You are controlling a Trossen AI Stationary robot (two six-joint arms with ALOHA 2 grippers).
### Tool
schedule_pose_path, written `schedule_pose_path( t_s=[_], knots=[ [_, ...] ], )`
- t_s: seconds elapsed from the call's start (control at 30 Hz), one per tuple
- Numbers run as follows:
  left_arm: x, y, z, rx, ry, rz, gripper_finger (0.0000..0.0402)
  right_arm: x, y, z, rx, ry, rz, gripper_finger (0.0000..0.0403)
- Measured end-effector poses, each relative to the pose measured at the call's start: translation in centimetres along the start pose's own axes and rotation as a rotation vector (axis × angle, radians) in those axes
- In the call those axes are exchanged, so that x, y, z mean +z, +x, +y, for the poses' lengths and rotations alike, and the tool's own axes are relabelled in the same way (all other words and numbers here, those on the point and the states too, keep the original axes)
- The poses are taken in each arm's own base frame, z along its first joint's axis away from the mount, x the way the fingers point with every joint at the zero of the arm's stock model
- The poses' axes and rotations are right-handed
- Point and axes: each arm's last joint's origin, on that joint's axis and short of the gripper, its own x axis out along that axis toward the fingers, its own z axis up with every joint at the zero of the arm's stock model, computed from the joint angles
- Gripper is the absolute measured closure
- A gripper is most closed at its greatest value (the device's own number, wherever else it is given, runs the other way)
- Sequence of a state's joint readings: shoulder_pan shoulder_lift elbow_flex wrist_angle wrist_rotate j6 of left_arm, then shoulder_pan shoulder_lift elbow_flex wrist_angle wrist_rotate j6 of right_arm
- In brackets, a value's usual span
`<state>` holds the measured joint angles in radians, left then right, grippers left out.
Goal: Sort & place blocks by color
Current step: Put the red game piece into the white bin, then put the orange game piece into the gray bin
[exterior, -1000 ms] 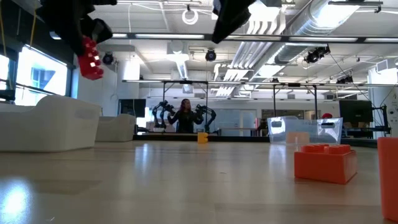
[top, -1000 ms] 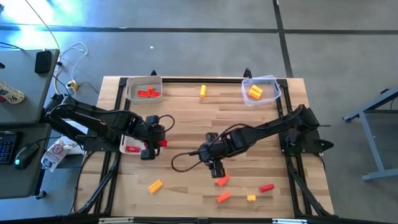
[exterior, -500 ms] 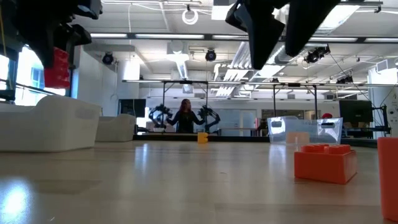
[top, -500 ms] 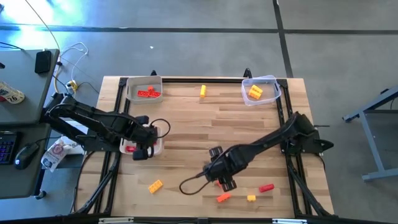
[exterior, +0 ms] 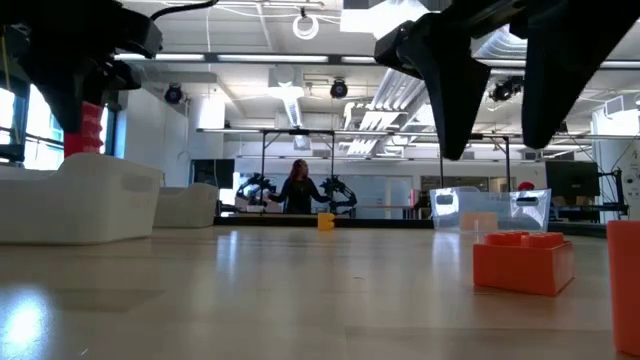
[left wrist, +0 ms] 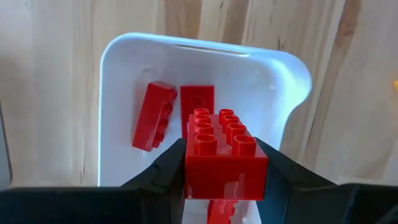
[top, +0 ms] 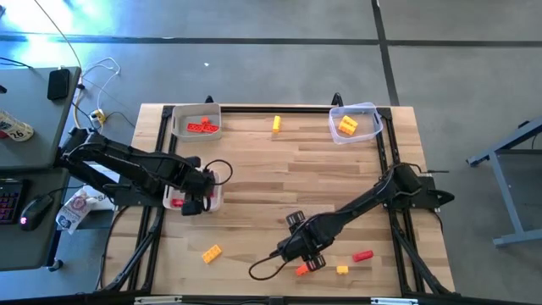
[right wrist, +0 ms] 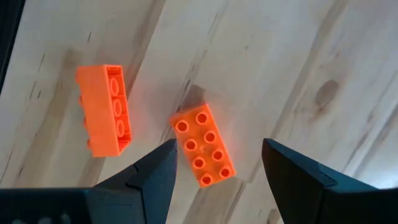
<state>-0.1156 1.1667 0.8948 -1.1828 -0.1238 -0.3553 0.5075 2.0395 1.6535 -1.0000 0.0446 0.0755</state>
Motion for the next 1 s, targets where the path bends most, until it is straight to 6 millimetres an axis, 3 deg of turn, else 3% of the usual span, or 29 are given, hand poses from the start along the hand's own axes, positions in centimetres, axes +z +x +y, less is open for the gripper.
schedule_pose_path(
  t_s=[0.27,0.43,0.7,1.0],
  knots=[
    [0.4,0.3,0.6,0.010,-0.028,0.014,0.0282,-0.2,1.8,1.4,-0.007,-0.031,0.061,0.0182],
    [0.7,0.8,0.5,0.012,-0.031,0.039,0.0259,-0.3,3.1,2.0,-0.079,-0.058,0.098,0.0182],
    [1.1,1.6,0.3,0.023,-0.003,0.079,0.0219,-0.5,4.4,2.0,-0.092,-0.068,0.142,0.0182],
    [1.2,1.8,0.3,0.031,-0.004,0.086,0.0207,-0.6,4.9,1.9,-0.103,-0.068,0.165,0.0183]
  ],
)
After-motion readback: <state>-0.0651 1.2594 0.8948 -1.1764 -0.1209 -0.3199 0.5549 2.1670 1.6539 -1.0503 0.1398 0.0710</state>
